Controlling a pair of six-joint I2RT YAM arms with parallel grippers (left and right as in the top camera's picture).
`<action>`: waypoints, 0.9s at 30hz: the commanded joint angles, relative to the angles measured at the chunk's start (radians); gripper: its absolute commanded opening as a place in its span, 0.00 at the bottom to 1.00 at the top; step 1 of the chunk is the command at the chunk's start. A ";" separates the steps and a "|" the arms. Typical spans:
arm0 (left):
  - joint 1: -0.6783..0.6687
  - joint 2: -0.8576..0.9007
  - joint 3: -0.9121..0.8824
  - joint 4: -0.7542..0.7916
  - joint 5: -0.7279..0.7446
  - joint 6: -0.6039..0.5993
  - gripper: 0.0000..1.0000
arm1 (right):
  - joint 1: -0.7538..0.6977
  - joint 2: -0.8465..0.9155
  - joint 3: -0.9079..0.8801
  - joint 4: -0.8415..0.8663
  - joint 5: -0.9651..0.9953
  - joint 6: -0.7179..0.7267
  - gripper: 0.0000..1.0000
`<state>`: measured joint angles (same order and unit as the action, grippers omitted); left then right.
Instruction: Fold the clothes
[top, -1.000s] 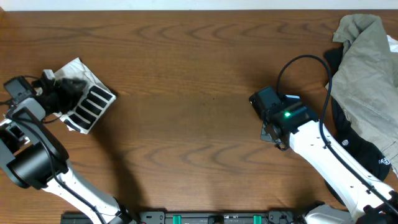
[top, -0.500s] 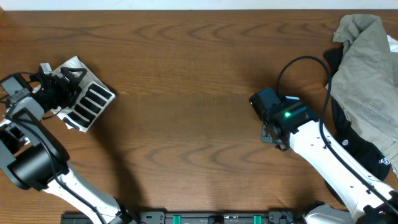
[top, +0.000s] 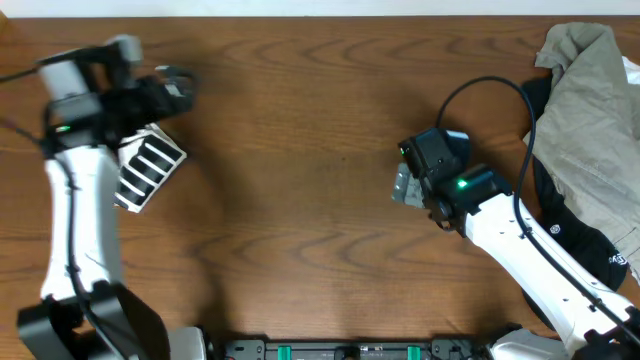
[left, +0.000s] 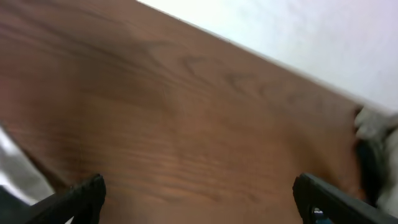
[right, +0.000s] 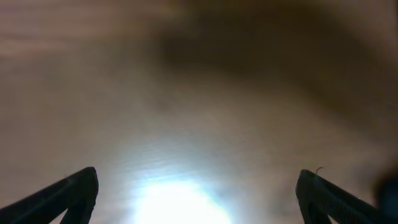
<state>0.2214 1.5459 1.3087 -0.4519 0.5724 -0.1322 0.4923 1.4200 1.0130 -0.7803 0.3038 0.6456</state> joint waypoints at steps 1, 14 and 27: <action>-0.138 -0.045 0.006 -0.035 -0.259 0.043 0.98 | -0.003 -0.003 0.008 0.067 -0.043 -0.135 0.99; -0.270 -0.203 -0.005 -0.296 -0.217 0.050 0.98 | -0.003 -0.259 0.024 0.110 0.014 -0.122 0.99; -0.272 -0.810 -0.362 -0.239 -0.241 0.095 0.98 | 0.167 -0.687 -0.158 -0.024 0.252 -0.034 0.99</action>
<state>-0.0525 0.7788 1.0088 -0.6994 0.3542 -0.0509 0.6247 0.7650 0.9169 -0.7967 0.4423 0.5411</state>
